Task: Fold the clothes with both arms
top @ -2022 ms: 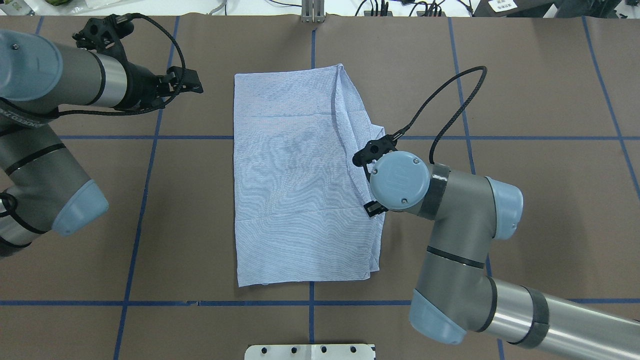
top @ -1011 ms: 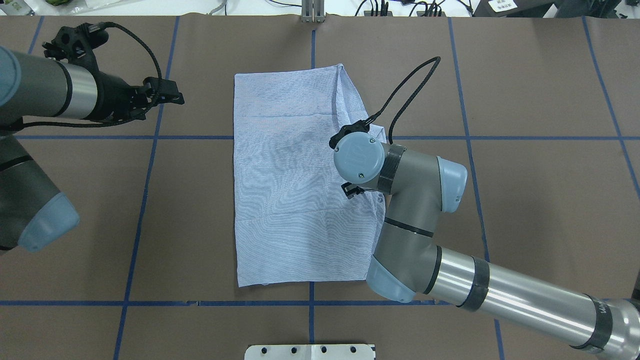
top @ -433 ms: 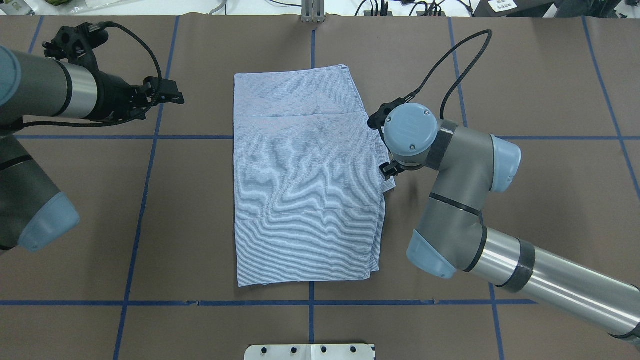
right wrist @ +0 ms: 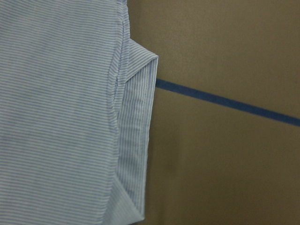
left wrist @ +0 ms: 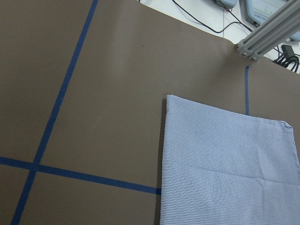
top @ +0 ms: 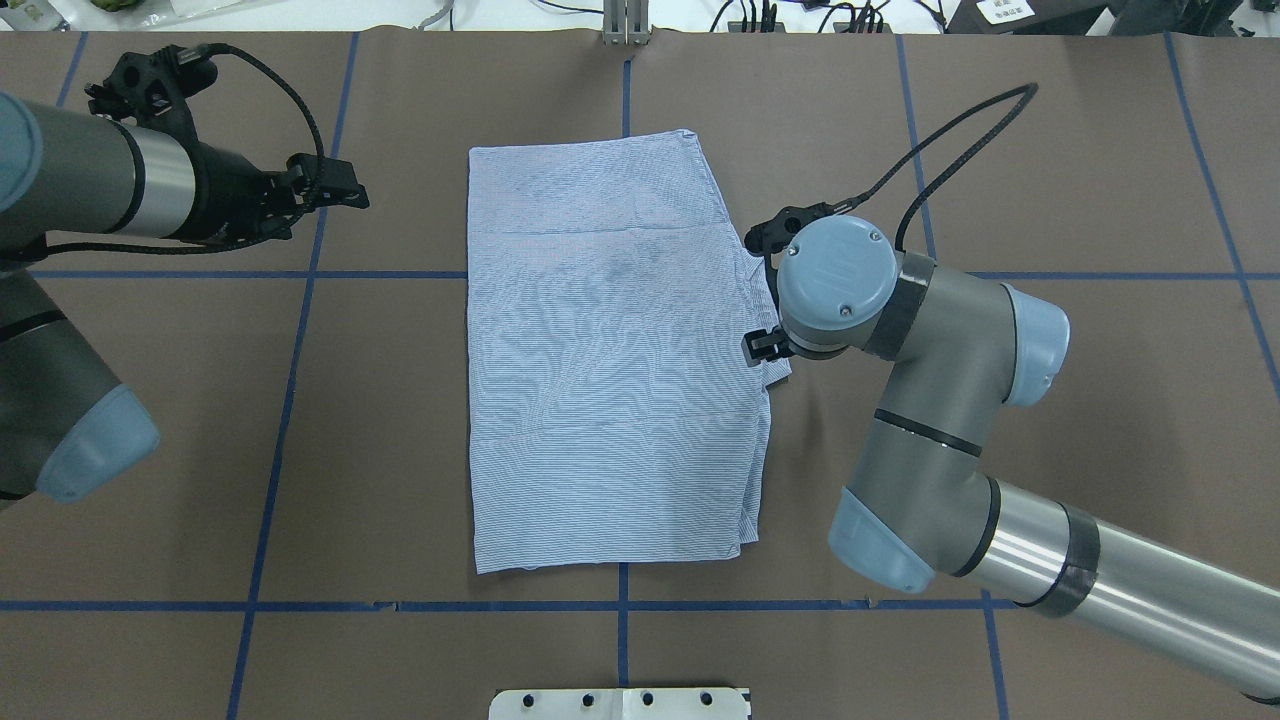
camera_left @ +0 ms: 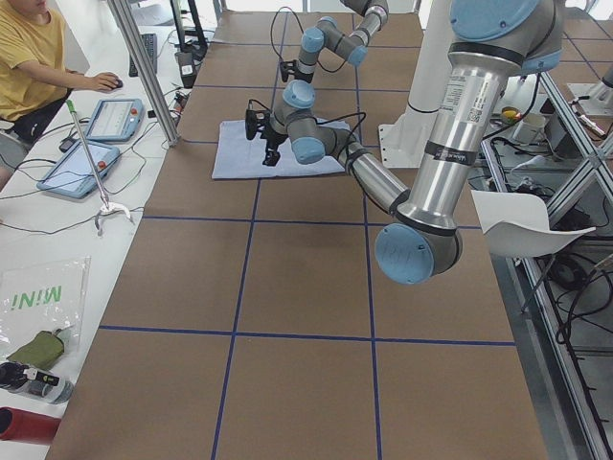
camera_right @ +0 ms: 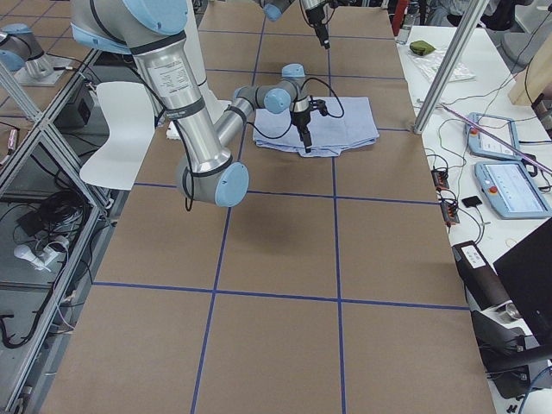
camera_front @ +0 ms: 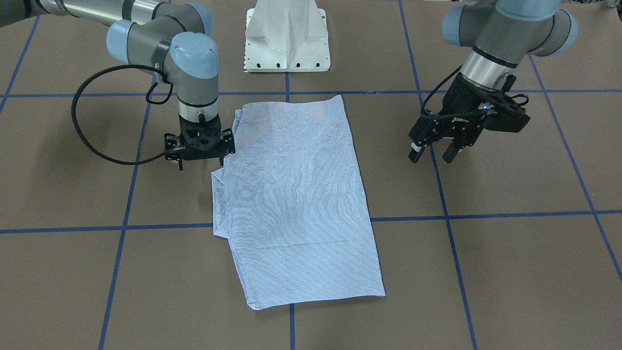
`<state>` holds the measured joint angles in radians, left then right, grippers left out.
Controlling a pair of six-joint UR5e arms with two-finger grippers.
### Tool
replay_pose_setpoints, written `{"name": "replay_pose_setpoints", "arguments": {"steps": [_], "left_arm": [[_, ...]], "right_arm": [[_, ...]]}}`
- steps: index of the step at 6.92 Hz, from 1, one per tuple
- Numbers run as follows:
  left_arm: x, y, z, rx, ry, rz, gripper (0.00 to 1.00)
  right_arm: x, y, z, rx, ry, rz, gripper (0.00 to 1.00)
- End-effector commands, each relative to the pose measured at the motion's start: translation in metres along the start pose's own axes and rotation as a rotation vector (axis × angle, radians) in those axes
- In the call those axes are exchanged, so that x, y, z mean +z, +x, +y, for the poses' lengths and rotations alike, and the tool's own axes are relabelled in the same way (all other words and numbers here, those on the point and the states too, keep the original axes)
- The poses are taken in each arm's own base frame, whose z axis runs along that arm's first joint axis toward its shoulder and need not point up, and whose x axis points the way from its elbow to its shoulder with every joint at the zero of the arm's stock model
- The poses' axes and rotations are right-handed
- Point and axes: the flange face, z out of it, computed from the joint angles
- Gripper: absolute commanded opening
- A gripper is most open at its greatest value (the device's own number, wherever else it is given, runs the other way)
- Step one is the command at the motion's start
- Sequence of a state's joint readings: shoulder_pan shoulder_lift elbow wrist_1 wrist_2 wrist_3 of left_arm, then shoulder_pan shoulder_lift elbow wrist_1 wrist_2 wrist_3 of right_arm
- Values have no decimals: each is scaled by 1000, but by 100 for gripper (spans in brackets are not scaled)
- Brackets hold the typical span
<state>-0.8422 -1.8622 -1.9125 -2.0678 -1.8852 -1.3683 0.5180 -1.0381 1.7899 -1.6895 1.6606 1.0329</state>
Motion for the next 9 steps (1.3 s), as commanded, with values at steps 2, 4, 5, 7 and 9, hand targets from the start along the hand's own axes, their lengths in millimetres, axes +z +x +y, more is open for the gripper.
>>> {"name": "replay_pose_setpoints", "arguments": {"steps": [2, 4, 5, 7, 9], "left_arm": [[6, -4, 3, -4, -38, -5, 100], [1, 1, 5, -9, -39, 8, 99], [-1, 1, 5, -11, -41, 11, 99], [1, 0, 6, -31, -48, 9, 99], [2, -1, 6, -39, -44, 7, 99]], "right_arm": [[-20, -43, 98, 590, -53, -94, 100], [-10, -46, 139, 949, -43, -229, 100], [-11, -56, 148, 1026, -29, -241, 99], [-7, -63, 163, 1126, -40, -236, 98], [6, -62, 174, 1113, -47, -202, 96]]}}
